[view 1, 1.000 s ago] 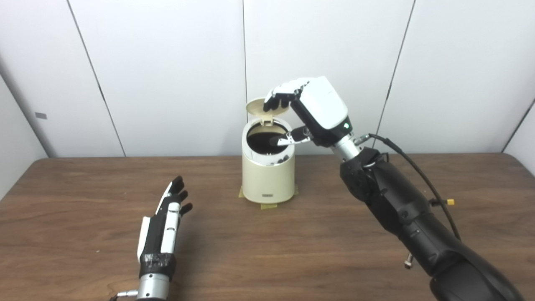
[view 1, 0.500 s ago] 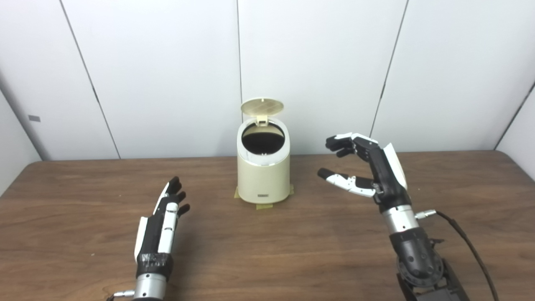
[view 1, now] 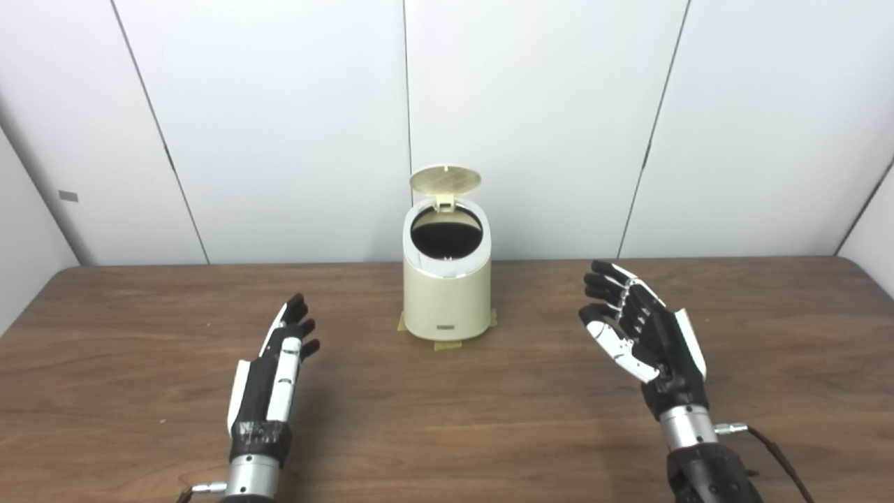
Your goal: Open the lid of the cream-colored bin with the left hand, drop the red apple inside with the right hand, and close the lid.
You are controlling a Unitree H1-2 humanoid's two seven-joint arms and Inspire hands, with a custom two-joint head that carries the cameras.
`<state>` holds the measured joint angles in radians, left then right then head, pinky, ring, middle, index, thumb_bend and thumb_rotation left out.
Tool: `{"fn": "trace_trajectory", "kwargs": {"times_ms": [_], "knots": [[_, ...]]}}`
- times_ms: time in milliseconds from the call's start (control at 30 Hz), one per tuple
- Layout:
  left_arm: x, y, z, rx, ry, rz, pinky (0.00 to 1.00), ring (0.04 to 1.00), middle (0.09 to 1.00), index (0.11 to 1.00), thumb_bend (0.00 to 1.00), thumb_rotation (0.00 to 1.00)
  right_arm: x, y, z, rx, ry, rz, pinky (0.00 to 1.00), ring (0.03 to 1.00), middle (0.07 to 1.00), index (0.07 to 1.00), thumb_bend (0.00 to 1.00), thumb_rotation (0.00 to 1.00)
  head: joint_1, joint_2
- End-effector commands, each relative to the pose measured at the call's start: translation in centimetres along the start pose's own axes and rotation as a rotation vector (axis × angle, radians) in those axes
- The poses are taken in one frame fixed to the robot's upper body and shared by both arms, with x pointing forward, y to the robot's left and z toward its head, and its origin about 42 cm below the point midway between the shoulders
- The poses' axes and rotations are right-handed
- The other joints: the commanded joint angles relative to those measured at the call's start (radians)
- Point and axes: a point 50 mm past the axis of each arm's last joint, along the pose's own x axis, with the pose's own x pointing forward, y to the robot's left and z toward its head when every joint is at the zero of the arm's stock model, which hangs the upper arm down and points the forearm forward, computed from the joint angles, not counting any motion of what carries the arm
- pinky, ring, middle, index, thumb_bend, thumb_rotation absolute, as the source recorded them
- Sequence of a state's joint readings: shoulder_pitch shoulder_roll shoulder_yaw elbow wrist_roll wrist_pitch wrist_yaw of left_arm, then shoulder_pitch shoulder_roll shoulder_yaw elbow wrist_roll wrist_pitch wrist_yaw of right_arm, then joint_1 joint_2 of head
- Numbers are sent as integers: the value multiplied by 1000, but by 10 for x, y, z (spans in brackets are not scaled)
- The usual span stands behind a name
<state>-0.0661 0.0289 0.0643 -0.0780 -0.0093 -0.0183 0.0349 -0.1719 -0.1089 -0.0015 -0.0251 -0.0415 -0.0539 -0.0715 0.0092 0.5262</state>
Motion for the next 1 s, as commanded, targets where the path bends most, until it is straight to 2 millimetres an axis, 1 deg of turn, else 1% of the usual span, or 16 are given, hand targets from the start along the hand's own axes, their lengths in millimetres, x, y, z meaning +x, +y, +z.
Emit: {"fn": "trace_trajectory", "kwargs": {"times_ms": [0, 67, 167, 200, 233, 333, 433, 500, 567, 600, 633, 667, 700, 800, 867, 967], "knots": [[11, -4, 16, 4, -84, -13, 879, 929, 956, 950, 318, 887, 12, -1, 13, -3, -79, 5, 701, 766, 769, 764, 181, 338, 3, 0], [12, -4, 18, 17, -95, -14, 873, 926, 951, 942, 324, 887, 11, -1, 10, 4, -62, 3, 685, 762, 766, 766, 190, 333, 11, -2], [16, -3, 27, 76, -133, -9, 851, 902, 904, 888, 335, 861, 9, -2, 5, 5, -43, 4, 680, 762, 770, 774, 207, 387, 21, -4], [19, -2, 33, 115, -156, -14, 853, 895, 892, 874, 348, 875, 9, -2, 3, 5, -35, 3, 678, 764, 774, 778, 207, 401, 22, -5], [21, -1, 39, 146, -174, -23, 856, 890, 881, 863, 354, 916, 8, -2, 1, 11, -27, 3, 679, 765, 774, 780, 198, 388, 22, -5], [32, 1, 59, 224, -224, -42, 888, 910, 893, 872, 426, 983, 6, 0, -2, 29, -9, 4, 698, 778, 784, 790, 200, 378, 25, -5], [48, -4, 84, 286, -280, -47, 913, 935, 913, 887, 514, 999, 3, 2, -5, 14, 11, -7, 689, 775, 790, 790, 198, 356, 32, -2], [61, -11, 102, 378, -302, -48, 899, 939, 918, 893, 547, 998, 3, 2, -7, -4, 19, -23, 672, 763, 781, 782, 201, 352, 34, -1], [71, -16, 116, 462, -308, -55, 931, 975, 947, 917, 573, 983, 2, 1, -9, -12, 27, -36, 678, 761, 771, 774, 212, 353, 31, -1], [78, -23, 126, 531, -314, -61, 942, 983, 952, 922, 583, 977, 2, 1, -10, -13, 30, -43, 683, 763, 769, 773, 214, 356, 26, -1], [82, -29, 134, 593, -322, -64, 976, 993, 966, 931, 614, 924, 3, 0, -11, -13, 28, -47, 708, 772, 764, 767, 220, 378, 23, 0], [84, -33, 140, 636, -327, -64, 988, 997, 971, 936, 622, 908, 3, 0, -12, -12, 26, -50, 714, 774, 762, 765, 220, 386, 22, 0], [88, -41, 149, 706, -349, -60, 994, 999, 973, 938, 625, 900, 3, 0, -13, -11, 26, -52, 717, 775, 761, 763, 220, 391, 21, -1], [97, -57, 168, 854, -404, -41, 1000, 1000, 987, 964, 681, 913, 3, -1, -15, -2, 28, -55, 719, 771, 760, 757, 221, 401, 24, -1], [102, -69, 179, 952, -444, -18, 1000, 1000, 997, 980, 755, 977, 3, 0, -14, -12, 30, -60, 695, 760, 751, 750, 237, 410, 26, -2], [107, -87, 193, 1047, -480, 3, 1000, 1000, 1000, 998, 857, 998, 3, 0, -16, -21, 34, -60, 664, 746, 744, 746, 239, 415, 27, -3]]}}
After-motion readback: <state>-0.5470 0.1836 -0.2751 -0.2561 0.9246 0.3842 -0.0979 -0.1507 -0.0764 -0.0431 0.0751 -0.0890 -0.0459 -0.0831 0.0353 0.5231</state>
